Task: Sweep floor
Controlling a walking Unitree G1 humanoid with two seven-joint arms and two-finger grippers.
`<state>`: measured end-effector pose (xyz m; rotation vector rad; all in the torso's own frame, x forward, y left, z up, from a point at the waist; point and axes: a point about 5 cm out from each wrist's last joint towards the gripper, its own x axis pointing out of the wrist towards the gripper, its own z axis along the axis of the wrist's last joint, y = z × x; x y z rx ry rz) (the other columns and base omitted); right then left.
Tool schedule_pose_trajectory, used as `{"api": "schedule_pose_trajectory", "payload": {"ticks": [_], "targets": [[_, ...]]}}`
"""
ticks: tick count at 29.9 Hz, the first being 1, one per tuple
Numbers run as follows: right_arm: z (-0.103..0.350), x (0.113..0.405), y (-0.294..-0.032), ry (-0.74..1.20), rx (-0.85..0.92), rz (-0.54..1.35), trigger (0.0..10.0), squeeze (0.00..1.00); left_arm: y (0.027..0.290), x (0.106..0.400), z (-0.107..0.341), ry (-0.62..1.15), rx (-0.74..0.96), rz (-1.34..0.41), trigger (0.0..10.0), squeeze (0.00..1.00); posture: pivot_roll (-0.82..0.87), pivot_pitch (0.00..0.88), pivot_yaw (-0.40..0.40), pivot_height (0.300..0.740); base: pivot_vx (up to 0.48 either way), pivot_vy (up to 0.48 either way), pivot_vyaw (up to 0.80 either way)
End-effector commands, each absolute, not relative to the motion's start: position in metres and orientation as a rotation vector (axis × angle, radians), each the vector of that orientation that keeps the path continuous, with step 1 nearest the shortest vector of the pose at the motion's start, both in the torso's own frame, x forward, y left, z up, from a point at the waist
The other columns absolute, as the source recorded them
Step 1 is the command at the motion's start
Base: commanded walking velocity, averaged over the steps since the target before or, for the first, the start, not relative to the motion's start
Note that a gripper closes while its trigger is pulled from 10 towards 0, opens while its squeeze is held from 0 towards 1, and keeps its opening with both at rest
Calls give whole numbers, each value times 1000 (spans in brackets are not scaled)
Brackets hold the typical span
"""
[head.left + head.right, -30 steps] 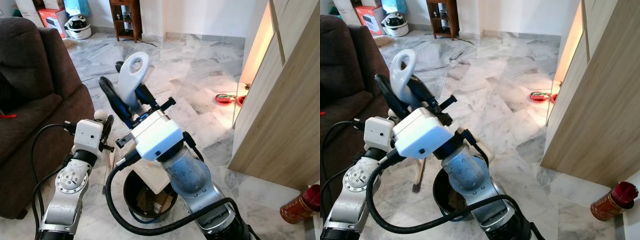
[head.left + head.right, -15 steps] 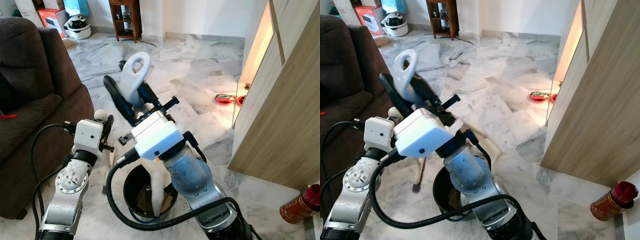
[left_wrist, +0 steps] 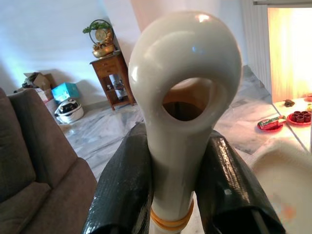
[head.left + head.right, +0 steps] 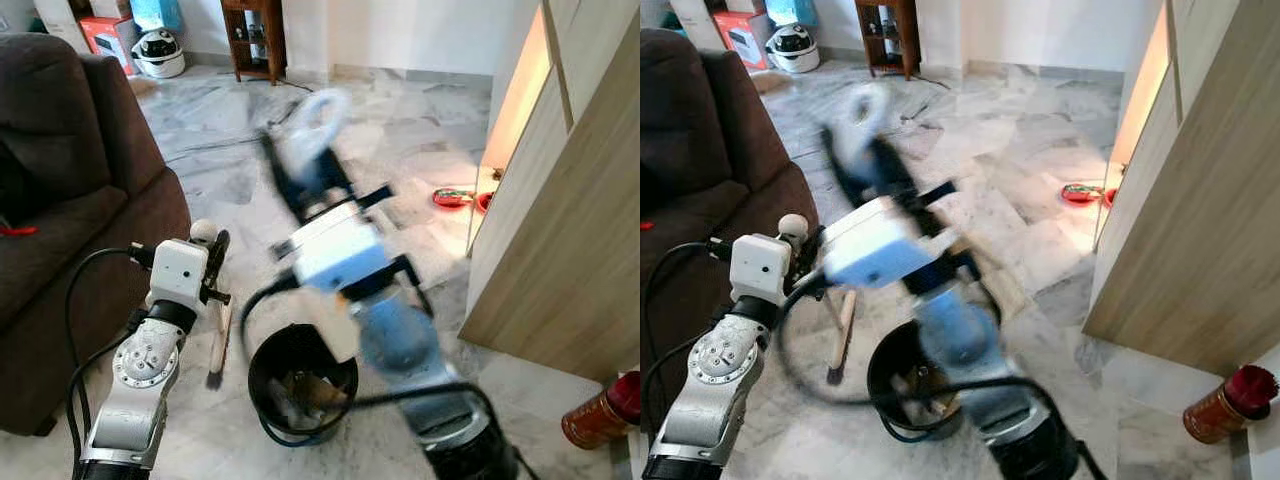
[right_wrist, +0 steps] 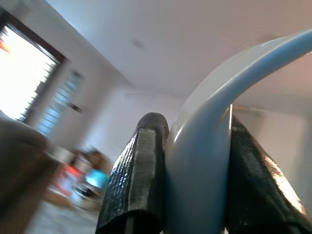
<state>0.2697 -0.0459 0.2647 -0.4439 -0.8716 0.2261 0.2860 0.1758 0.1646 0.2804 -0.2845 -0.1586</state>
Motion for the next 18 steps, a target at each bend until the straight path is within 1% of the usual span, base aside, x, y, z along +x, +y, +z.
{"api": "schedule_pose_trajectory", "payload": {"ticks": [1,3,4,5,9,11,12,15,16,18], "targets": [[265,277,-59,-858,-491,164,10000,0,174,287,172,-331,303,-160,10000,0,10,74,55,740,0,0,0],[260,282,-73,-825,-506,116,10000,0,174,286,171,-328,299,-163,10000,0,9,74,55,740,0,0,0],[256,286,-87,-794,-509,66,10000,0,173,286,170,-326,296,-166,10000,0,8,73,55,740,0,0,0],[254,288,-91,-784,-511,50,10000,0,173,286,170,-325,295,-167,10000,0,8,73,55,740,0,0,0],[236,297,-125,-692,-526,-62,10000,0,172,286,169,-322,289,-173,10000,0,5,74,56,740,0,0,0],[231,298,-131,-666,-515,-82,10000,0,172,286,169,-321,288,-173,10000,0,3,72,57,740,0,0,0],[223,300,-140,-631,-497,-113,10000,0,172,286,169,-320,286,-175,10000,0,3,73,57,740,0,0,0],[214,302,-148,-594,-475,-138,10000,0,171,286,168,-318,282,-176,10000,0,3,72,58,740,0,0,0],[204,302,-155,-556,-476,-159,10000,0,171,285,168,-314,276,-178,10000,0,4,73,59,740,0,0,0],[194,303,-159,-524,-488,-168,10000,0,170,284,166,-306,270,-186,10000,0,4,73,59,740,0,0,0]]}}
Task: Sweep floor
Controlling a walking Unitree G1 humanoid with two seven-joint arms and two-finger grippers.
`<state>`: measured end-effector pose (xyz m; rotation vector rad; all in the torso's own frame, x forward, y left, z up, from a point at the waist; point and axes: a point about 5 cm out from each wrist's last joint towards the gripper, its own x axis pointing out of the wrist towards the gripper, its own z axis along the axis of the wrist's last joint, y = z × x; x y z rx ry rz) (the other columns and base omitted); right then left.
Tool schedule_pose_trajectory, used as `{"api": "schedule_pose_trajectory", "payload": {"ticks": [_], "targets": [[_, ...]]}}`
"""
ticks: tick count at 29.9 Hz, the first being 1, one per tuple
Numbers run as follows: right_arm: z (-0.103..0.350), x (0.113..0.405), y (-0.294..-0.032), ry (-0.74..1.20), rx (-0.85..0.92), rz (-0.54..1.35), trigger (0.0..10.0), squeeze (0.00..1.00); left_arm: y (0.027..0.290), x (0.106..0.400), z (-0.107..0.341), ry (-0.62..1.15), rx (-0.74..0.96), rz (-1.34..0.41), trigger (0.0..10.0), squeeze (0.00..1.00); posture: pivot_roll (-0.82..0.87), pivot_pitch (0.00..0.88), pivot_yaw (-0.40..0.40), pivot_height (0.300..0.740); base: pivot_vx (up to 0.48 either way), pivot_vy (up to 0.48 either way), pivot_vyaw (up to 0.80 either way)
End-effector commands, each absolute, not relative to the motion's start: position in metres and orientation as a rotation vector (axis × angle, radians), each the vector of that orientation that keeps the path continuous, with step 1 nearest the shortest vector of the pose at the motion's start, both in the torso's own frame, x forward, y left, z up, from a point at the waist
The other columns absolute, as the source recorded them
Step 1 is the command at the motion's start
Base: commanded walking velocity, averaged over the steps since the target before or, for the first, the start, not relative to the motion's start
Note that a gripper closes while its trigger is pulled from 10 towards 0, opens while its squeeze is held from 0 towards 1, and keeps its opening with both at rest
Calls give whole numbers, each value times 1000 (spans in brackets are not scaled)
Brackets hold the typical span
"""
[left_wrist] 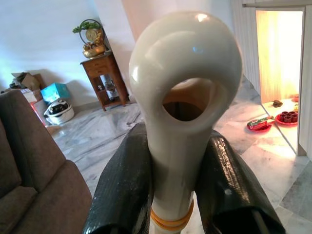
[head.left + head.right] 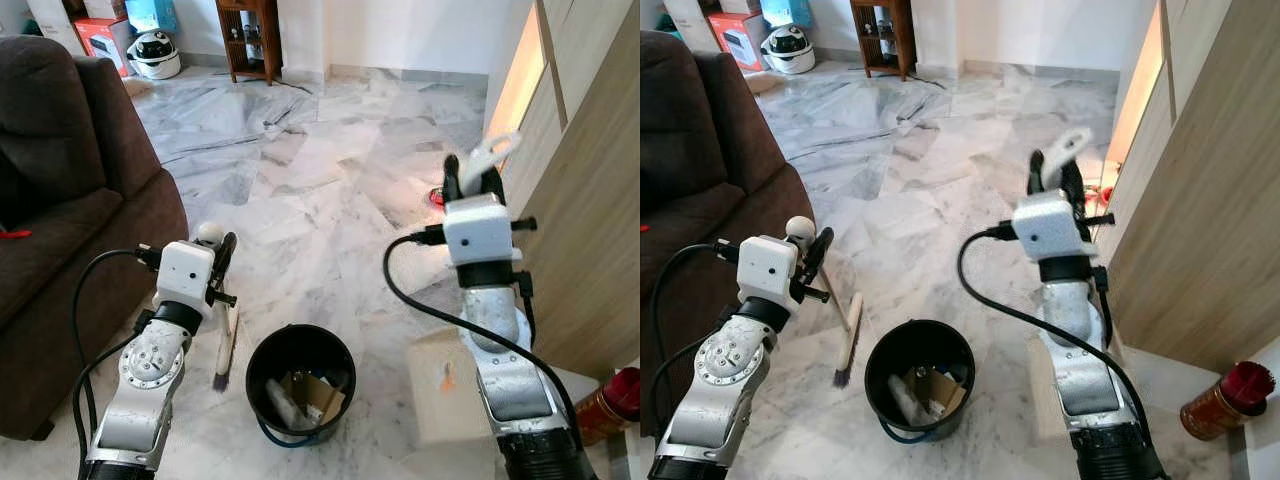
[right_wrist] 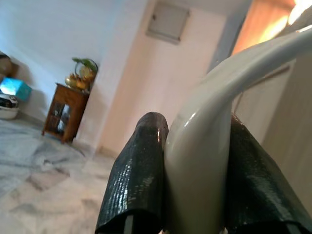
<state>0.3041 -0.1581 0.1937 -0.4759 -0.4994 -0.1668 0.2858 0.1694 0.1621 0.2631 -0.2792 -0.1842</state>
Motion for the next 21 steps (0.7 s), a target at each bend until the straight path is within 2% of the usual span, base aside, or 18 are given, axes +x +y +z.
{"api": "schedule_pose_trajectory", "payload": {"ticks": [1,8,11,14,21], "targets": [[191,303,-160,-516,-490,-169,10000,0,170,284,166,-304,268,-188,10000,0,4,73,59,740,0,0,0],[174,304,-164,-479,-495,-173,10000,0,172,280,158,-245,146,-183,10000,0,8,78,62,740,0,0,0],[163,306,-168,-440,-450,-192,10000,0,191,282,140,-184,129,-99,10000,0,0,80,58,740,0,0,0],[158,307,-172,-429,-444,-200,10000,0,200,282,140,-183,131,-70,10000,0,4,80,57,740,0,0,0],[149,309,-178,-385,-352,-224,10000,0,195,276,137,-167,112,-97,10000,0,6,82,51,740,0,0,0]]}}
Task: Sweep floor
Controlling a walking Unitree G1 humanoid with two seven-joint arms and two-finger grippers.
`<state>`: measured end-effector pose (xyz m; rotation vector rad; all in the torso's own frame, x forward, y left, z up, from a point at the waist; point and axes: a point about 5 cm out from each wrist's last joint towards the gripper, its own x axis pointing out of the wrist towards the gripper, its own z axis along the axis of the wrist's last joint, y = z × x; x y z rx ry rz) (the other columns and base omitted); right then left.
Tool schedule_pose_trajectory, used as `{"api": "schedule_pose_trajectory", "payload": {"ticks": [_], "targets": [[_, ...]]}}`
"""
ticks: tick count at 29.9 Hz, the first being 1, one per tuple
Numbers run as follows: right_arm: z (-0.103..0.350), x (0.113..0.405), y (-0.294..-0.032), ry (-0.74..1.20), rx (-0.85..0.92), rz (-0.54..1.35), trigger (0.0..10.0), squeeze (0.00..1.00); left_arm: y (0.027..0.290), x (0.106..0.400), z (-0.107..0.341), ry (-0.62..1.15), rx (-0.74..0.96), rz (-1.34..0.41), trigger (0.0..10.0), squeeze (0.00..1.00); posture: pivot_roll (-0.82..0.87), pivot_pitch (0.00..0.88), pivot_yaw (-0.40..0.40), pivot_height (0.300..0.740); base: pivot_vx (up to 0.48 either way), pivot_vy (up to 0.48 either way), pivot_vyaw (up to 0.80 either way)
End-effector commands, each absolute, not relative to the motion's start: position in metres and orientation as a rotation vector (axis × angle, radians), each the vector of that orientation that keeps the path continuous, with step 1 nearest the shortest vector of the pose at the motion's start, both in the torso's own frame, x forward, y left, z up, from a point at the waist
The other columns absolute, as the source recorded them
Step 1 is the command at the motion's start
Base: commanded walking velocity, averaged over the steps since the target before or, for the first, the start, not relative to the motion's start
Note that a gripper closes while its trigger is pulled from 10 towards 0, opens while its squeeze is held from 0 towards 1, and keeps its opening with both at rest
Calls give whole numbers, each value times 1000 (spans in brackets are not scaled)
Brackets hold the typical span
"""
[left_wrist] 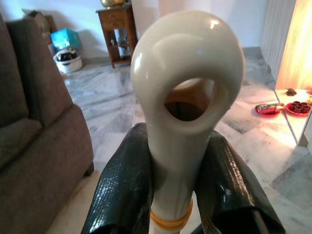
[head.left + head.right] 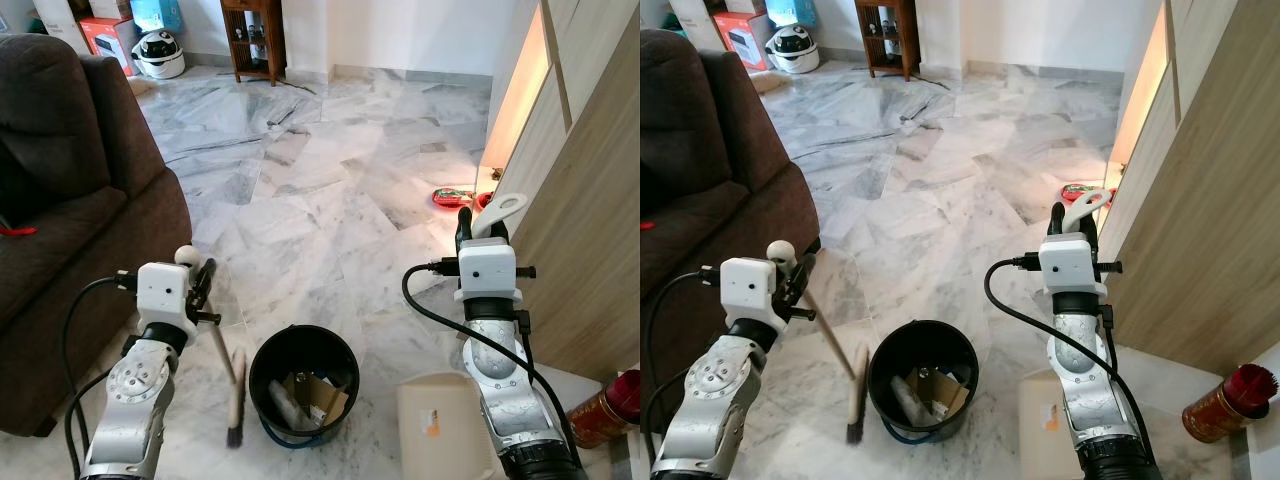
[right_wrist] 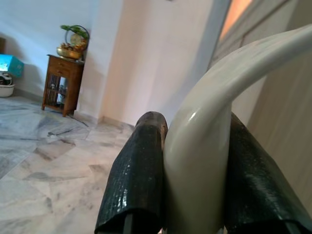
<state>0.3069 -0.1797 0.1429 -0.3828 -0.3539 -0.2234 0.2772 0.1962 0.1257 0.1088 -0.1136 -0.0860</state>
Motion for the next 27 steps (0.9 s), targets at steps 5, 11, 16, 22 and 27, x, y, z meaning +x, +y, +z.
{"api": "schedule_pose_trajectory", "payload": {"ticks": [5,11,16,22,27], "targets": [[140,308,-179,-366,-337,-235,10000,0,194,272,137,-169,110,-107,10000,0,13,85,52,740,0,0,0],[133,308,-182,-346,-315,-250,10000,0,193,267,137,-163,111,-123,10000,0,15,86,56,740,0,0,0],[130,308,-185,-339,-287,-268,10000,0,195,263,134,-155,124,-125,10000,0,18,89,59,740,0,0,0],[129,308,-186,-338,-271,-262,10000,0,187,265,136,-168,123,-147,10000,0,12,91,53,740,0,0,0],[129,309,-184,-338,-263,-247,10000,0,187,266,136,-166,121,-148,10000,0,7,92,55,740,0,0,0]]}}
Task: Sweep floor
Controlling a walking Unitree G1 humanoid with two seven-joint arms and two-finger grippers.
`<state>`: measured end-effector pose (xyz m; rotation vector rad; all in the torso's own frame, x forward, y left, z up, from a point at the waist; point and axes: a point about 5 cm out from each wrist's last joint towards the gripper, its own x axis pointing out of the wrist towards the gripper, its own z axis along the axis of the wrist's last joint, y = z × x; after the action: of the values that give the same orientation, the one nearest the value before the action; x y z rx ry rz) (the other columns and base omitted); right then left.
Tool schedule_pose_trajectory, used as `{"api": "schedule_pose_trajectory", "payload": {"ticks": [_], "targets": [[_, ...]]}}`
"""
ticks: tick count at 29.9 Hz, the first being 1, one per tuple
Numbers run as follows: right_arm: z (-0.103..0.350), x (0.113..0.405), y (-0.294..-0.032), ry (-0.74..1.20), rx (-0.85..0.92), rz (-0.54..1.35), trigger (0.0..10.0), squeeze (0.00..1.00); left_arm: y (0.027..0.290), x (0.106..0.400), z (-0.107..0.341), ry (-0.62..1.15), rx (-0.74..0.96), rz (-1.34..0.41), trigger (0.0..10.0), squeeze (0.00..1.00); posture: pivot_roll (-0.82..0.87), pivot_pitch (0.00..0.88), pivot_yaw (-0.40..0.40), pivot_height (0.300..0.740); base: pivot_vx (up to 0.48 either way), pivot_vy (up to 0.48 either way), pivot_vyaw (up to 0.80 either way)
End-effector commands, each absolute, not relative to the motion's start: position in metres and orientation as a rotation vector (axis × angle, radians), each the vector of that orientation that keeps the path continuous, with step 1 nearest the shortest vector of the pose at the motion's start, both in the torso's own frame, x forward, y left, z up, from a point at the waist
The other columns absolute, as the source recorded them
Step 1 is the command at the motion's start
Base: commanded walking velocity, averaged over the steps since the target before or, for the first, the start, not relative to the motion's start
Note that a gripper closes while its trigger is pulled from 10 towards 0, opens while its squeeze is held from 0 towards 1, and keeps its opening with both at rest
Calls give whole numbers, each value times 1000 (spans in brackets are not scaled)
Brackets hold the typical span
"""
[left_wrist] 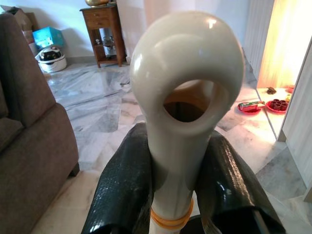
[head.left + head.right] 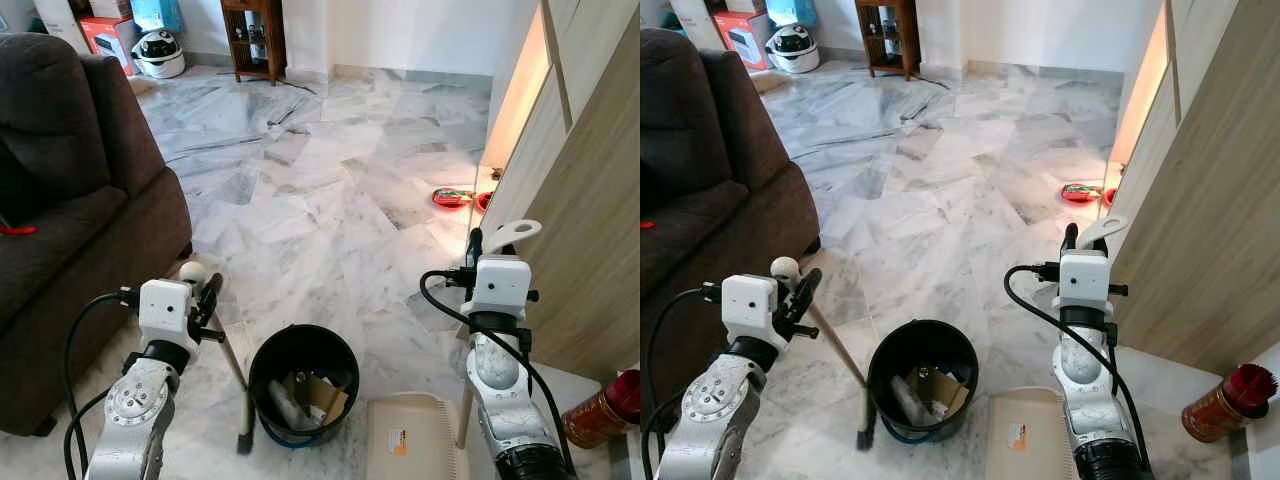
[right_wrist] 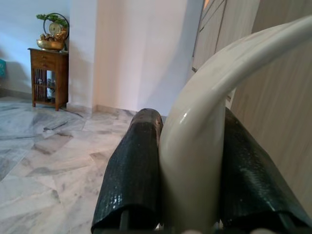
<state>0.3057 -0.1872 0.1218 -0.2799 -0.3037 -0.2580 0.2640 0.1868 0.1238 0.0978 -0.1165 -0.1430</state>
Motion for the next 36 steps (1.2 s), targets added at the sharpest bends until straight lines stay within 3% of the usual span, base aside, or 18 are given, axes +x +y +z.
{"api": "schedule_pose_trajectory", "payload": {"ticks": [1,21,36], "targets": [[129,309,-183,-339,-259,-242,10000,0,187,266,136,-164,121,-151,10000,0,3,95,59,740,0,0,0],[129,309,-181,-345,-248,-230,10000,0,186,267,135,-169,119,-158,10000,0,-8,62,66,740,0,0,0],[129,309,-181,-347,-243,-222,10000,0,184,269,136,-173,116,-172,10000,0,-14,46,68,740,-253,0,0]]}}
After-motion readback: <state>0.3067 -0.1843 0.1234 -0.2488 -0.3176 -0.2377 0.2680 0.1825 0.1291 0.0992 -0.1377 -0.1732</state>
